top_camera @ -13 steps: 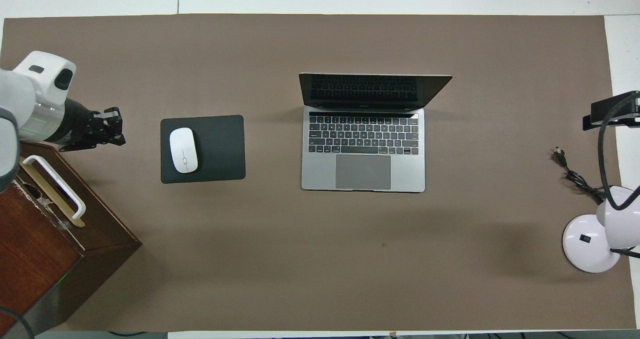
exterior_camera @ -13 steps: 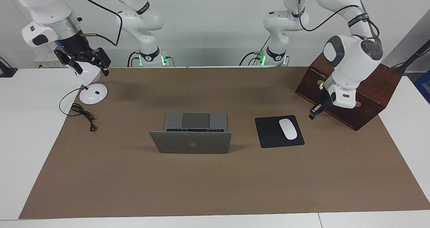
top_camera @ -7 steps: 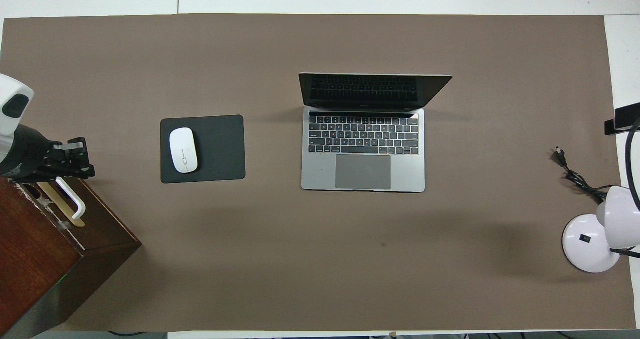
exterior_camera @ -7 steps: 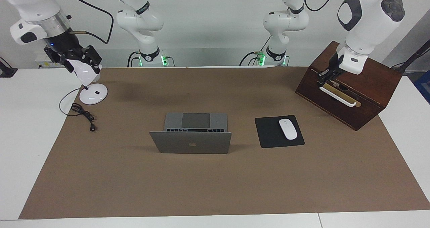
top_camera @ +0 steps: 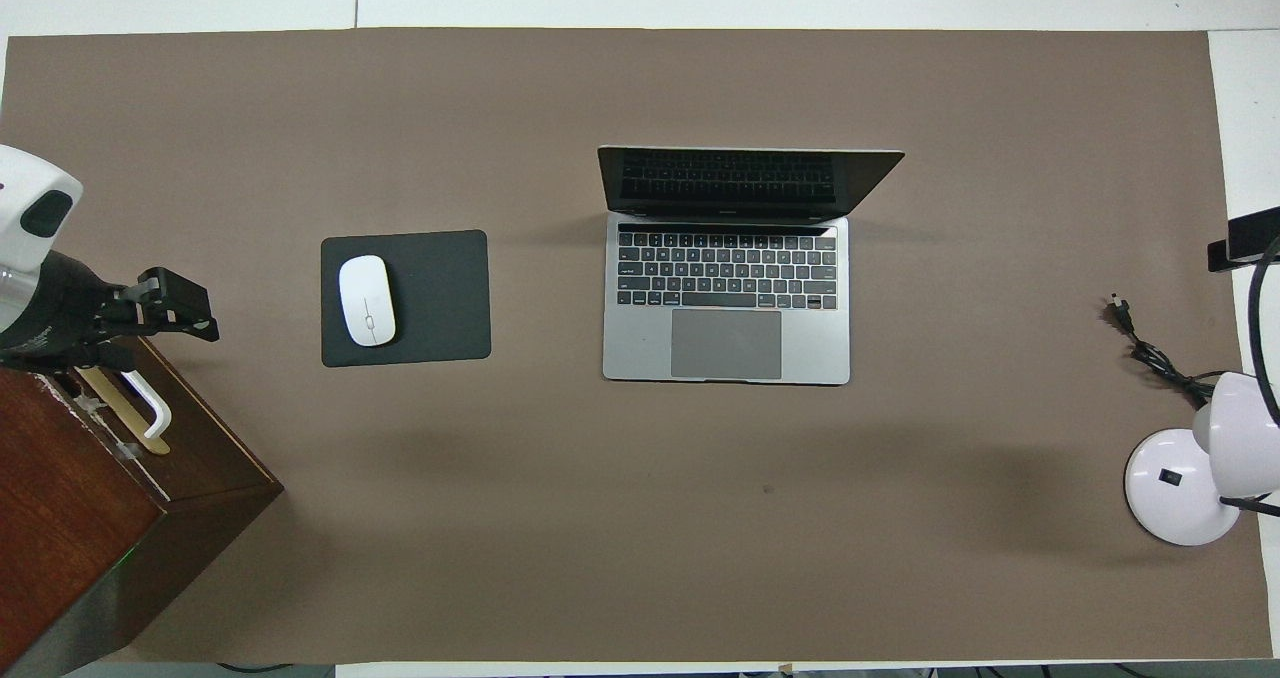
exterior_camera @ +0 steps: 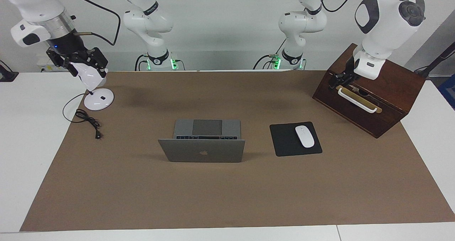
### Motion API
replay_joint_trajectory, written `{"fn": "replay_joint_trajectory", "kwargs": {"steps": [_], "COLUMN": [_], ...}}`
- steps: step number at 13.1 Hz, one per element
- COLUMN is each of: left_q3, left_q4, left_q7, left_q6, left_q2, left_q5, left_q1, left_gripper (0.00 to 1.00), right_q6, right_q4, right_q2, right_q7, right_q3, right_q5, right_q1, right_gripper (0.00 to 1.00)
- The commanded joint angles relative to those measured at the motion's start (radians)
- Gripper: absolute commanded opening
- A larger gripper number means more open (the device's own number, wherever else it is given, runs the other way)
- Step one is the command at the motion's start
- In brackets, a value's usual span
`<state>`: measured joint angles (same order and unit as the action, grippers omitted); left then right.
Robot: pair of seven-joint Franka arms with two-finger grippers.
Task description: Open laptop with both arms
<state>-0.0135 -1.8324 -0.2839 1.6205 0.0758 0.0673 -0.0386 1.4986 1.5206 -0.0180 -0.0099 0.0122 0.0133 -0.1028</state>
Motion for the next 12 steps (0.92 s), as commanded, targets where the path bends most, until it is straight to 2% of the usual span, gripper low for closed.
{"fn": "replay_joint_trajectory", "kwargs": {"steps": [1,2,4,12], "left_q3": [0.03,0.052,0.064,0.075], "left_q4": [0.106,0.152,0.163,0.145], "left_q7": [0.069,0.106,0.126,0.135], "left_q6": [-0.06,-0.085,-0.082,-0.042], "left_q2": [-0.016,-0.016,-0.014,-0.025], "left_q5": [-0.029,-0.046,-0.073,-0.049], "left_q1": [0.042,0.045,0.052,0.051], "left_gripper": [1.0,1.0,1.0,1.0], "right_q6": [0.023,0.023,0.023,-0.015], "right_q4": [0.033,0.033,0.038,0.058], "right_q2": [-0.025,-0.025,-0.025,-0.023], "right_q7": [-0.025,-0.025,-0.025,-0.031], "right_q3": [-0.026,-0.028,-0.035,-0.038], "right_q5": [-0.026,-0.026,-0.026,-0.024], "right_q1": [-0.028,-0.029,-0.029,-0.031], "right_gripper": [1.0,1.0,1.0,1.0]}}
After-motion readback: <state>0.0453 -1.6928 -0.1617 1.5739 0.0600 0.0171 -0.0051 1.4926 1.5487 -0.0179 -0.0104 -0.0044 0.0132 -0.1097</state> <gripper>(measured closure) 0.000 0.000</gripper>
